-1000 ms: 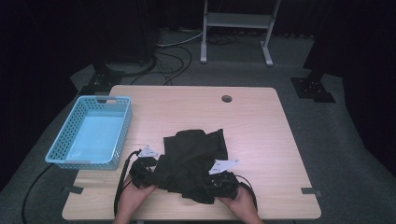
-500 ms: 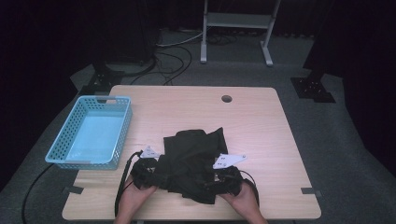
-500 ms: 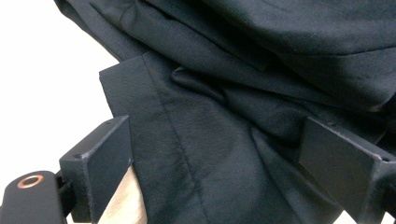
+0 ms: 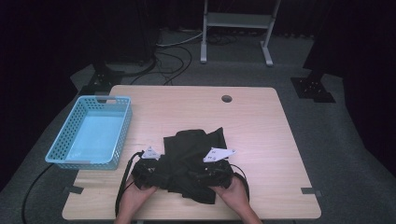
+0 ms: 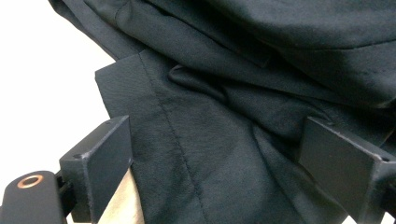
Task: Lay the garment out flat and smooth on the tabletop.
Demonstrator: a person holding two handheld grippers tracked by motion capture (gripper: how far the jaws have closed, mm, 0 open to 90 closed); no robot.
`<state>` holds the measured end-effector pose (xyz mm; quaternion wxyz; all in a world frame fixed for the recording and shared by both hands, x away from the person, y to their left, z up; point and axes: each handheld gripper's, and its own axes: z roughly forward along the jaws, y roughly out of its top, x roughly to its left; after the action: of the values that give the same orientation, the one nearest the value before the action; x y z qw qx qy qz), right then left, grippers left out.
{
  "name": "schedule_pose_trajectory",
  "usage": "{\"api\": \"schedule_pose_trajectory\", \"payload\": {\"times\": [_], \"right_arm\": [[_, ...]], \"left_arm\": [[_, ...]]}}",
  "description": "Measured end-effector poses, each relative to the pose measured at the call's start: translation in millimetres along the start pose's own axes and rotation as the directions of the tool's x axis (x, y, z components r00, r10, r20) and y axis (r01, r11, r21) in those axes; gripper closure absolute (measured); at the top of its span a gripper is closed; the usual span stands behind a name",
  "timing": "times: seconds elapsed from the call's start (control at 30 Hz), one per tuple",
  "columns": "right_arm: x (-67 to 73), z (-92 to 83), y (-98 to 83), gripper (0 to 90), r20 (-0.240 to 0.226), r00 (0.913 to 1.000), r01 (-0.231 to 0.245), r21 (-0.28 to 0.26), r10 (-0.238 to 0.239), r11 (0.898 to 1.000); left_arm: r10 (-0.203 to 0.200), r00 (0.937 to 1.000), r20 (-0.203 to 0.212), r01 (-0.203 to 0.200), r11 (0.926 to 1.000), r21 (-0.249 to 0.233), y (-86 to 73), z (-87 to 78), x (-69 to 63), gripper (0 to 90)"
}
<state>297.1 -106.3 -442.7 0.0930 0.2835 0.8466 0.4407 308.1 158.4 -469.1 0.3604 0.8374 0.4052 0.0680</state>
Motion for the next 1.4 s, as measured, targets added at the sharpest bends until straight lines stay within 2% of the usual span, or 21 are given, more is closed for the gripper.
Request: {"api": "schedule_pose_trajectory", "payload": {"times": [0.17,0.33,0.47,0.57,0.87,1.4], "right_arm": [[-3.0,4.7,0.6,51.3,0.014,0.9999,0.004,0.009,-0.004,1.0],[-4.7,7.0,0.3,68.6,0.02,0.9998,0.005,0.018,-0.005,1.0],[-8.7,3.5,-0.3,80.4,0.013,0.9999,-0.011,0.007,0.011,1.0],[-10.7,-0.8,-0.7,85.1,0.01,0.9998,-0.016,0.004,0.016,1.0],[-14.1,-12.5,-6.2,87.0,-0.013,0.9992,-0.037,-0.003,0.037,0.999],[-28.1,-46.4,-24.2,87.2,0.035,0.9965,-0.075,-0.02,0.075,0.997]], "left_arm": [[0.01,0.9999,-0.006,-0.01,0.9999,0.009,0.7,0.4,-0.6,9.6],[0.018,0.9998,-0.01,-0.018,0.9998,0.012,0.9,0.7,-0.8,9.6],[0.02,0.9997,-0.015,-0.02,0.9998,0.009,0.4,0.9,-1.4,9.6],[0.017,0.9997,-0.019,-0.017,0.9998,0.013,0.9,1.1,-2.1,9.6],[0.017,0.9996,-0.024,-0.017,0.9997,0.017,1.2,1.2,-2.5,9.7],[0.013,0.9994,-0.031,-0.013,0.9998,0.016,0.8,1.1,-3.2,9.7]]}}
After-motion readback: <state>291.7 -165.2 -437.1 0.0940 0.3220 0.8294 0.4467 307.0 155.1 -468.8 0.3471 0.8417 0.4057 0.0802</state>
